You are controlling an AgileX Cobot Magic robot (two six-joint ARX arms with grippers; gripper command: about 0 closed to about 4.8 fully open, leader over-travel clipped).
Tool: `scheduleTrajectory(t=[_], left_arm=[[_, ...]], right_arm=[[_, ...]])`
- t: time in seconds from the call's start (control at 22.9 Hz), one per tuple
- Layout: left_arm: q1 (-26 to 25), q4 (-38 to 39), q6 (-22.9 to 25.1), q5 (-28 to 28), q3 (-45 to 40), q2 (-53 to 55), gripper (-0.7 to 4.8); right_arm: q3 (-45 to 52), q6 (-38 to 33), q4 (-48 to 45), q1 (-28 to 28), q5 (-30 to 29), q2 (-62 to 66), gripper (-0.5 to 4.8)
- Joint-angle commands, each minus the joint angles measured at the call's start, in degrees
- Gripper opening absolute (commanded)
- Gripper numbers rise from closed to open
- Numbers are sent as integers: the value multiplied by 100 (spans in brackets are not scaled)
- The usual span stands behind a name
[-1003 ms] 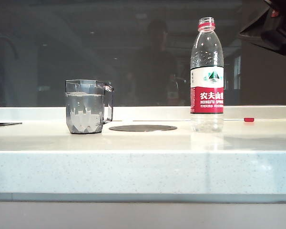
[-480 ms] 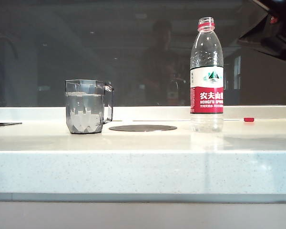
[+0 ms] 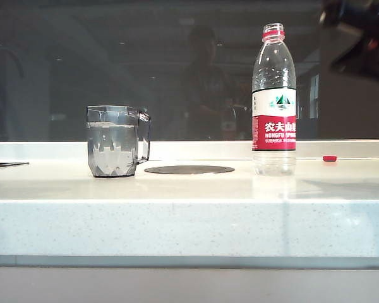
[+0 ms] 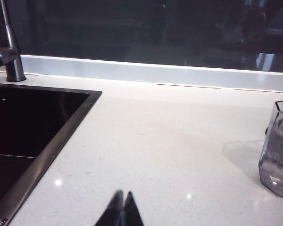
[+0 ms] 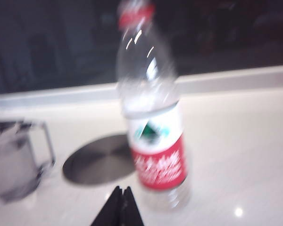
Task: Pick up the mineral water bottle on the table and pour water into the mug until it's half full.
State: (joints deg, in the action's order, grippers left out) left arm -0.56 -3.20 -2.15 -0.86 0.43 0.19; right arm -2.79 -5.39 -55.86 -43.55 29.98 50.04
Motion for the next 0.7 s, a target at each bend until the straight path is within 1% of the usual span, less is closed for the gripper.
scheduleTrajectory(t=[0.04,0.09,0.13,0.22,0.35,0.39,0.52,0.7], left_arm=[[-9,-55,22,0,15,2,-4],[-9,-55,22,2,15,2,-4],[-9,-55,22,2,15,2,-4],[-9,-55,22,0,15,2,-4],[-9,-55,22,2,15,2,-4],[-9,-52,22,2,15,2,-4],[-9,-48,22,0,15,2,-4],[-9,-48,22,0,15,2,-4]], right_arm=[[-20,267,474,177,103,-522,3],[-15,267,662,295,96,-741,3],[7,264,968,535,-68,-1115,3],[81,264,1596,1104,-802,-1808,-1],[192,262,2216,1753,-1462,-2503,-1],[236,262,2387,1941,-1569,-2723,-1],[273,260,3270,2575,-1947,-3530,-1],[273,262,4308,3351,-2312,-4413,-1]])
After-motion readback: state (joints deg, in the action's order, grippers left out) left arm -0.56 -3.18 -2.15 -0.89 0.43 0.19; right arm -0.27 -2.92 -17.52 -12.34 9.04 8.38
